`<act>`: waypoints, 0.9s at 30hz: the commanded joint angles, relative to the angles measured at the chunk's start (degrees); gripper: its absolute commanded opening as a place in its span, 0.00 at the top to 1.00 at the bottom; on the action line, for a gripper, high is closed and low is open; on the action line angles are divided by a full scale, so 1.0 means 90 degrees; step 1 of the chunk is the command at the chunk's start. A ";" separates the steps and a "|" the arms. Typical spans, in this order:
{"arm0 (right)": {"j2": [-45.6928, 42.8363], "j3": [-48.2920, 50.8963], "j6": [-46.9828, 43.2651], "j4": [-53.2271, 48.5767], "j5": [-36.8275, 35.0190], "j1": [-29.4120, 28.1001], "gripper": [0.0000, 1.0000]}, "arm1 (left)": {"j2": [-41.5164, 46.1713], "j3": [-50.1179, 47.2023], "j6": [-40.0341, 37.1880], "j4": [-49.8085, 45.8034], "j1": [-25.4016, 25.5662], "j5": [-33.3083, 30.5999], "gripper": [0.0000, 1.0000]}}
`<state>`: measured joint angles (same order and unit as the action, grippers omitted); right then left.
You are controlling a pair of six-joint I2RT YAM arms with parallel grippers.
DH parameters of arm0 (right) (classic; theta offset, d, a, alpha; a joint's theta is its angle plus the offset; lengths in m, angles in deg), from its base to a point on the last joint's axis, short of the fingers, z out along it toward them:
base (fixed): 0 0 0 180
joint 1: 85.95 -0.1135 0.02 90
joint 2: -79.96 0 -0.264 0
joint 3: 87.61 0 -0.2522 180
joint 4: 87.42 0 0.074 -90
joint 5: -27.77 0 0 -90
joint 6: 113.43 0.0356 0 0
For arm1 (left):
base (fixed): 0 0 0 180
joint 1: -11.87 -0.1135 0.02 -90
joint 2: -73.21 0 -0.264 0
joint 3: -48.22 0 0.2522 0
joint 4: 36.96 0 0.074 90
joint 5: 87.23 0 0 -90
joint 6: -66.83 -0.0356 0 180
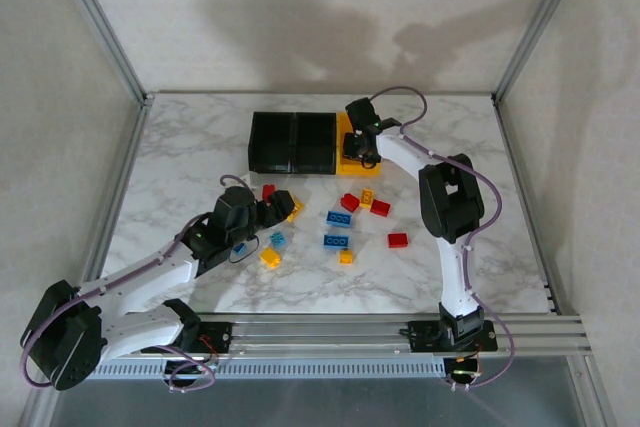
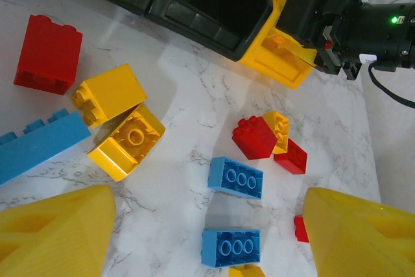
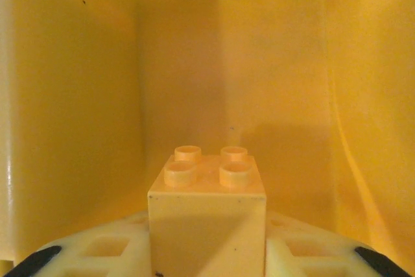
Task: Sort the legos into containers by color
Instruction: Place the lego in the container.
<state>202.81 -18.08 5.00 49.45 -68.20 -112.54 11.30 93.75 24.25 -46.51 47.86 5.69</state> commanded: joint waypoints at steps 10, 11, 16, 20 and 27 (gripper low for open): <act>-0.0583 0.0059 0.0059 0.0199 -0.0120 -0.0051 0.48 | 0.0017 0.0016 0.0043 -0.0088 0.0062 -0.0177 0.24; -0.0737 0.0153 0.0055 0.0231 -0.0163 -0.0087 0.48 | 0.0037 -0.0005 0.0044 -0.0068 0.0054 -0.0204 0.24; -0.1746 0.0908 0.0140 0.0390 -0.0488 -0.0334 0.47 | -0.0067 0.0095 -0.0137 -0.0191 0.0054 -0.0261 0.23; -0.2756 0.1972 0.0257 0.0605 -0.0495 -0.0415 0.46 | -0.0371 0.0508 -0.0356 -0.0511 0.0054 -0.0169 0.23; -0.4058 0.3590 0.0421 0.0694 -0.0175 -0.0720 0.45 | -0.0493 0.0566 -0.0019 -0.0723 0.0064 -0.0330 0.24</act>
<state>168.37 10.07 7.23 55.84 -71.09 -117.72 7.37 97.80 23.05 -50.86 47.86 4.21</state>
